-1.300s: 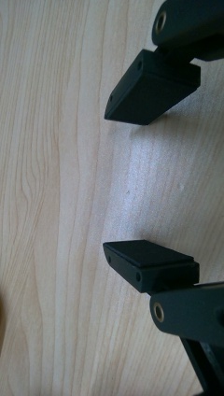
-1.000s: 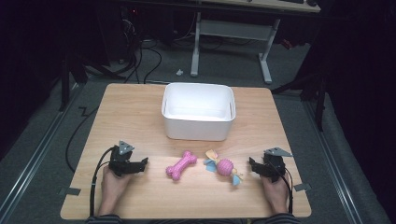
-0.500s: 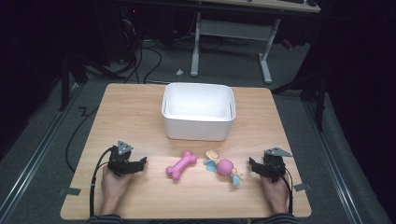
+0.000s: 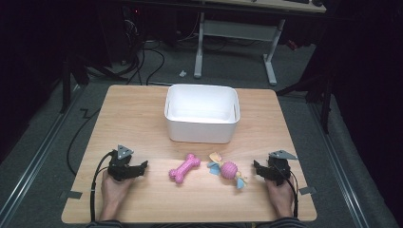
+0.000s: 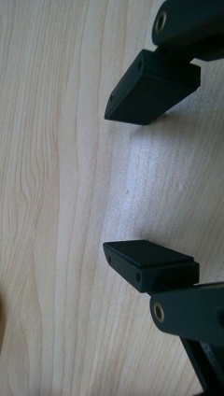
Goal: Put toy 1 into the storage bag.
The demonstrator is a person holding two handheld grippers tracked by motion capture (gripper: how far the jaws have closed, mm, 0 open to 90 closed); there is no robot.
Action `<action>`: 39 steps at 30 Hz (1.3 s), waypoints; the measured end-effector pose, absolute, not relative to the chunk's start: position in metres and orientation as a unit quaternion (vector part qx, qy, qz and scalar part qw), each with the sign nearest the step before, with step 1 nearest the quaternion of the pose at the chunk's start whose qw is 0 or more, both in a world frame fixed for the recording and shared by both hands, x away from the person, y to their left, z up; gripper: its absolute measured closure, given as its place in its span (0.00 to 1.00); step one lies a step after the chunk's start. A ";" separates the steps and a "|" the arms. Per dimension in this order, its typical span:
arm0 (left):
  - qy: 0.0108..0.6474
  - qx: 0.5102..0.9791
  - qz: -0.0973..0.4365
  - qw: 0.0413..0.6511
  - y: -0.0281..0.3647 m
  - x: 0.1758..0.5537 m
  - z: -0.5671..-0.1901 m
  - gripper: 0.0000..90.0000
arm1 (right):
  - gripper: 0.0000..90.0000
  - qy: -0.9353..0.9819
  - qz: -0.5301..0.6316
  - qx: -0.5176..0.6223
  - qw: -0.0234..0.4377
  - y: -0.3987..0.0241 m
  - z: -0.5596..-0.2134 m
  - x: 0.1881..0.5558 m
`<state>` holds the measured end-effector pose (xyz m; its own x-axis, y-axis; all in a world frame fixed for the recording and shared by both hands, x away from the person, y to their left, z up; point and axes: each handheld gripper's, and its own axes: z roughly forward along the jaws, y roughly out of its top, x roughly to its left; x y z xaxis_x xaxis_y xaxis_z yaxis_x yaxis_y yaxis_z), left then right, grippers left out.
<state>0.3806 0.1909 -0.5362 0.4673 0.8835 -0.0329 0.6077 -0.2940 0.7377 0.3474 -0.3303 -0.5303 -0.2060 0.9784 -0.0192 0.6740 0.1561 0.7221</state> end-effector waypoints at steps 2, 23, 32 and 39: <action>0.479 0.779 0.195 0.355 0.192 0.379 -0.536 0.24 | 0.35 0.716 0.299 0.577 0.254 -0.330 -0.530 0.347; 0.450 0.783 0.163 0.398 0.186 0.360 -0.506 0.26 | 0.35 0.718 0.299 0.574 0.255 -0.331 -0.530 0.347; 0.424 0.791 0.156 0.413 0.167 0.357 -0.492 0.27 | 0.35 0.718 0.300 0.573 0.255 -0.331 -0.530 0.347; 0.398 0.799 0.153 0.424 0.146 0.354 -0.485 0.29 | 0.35 0.719 0.301 0.573 0.256 -0.331 -0.531 0.347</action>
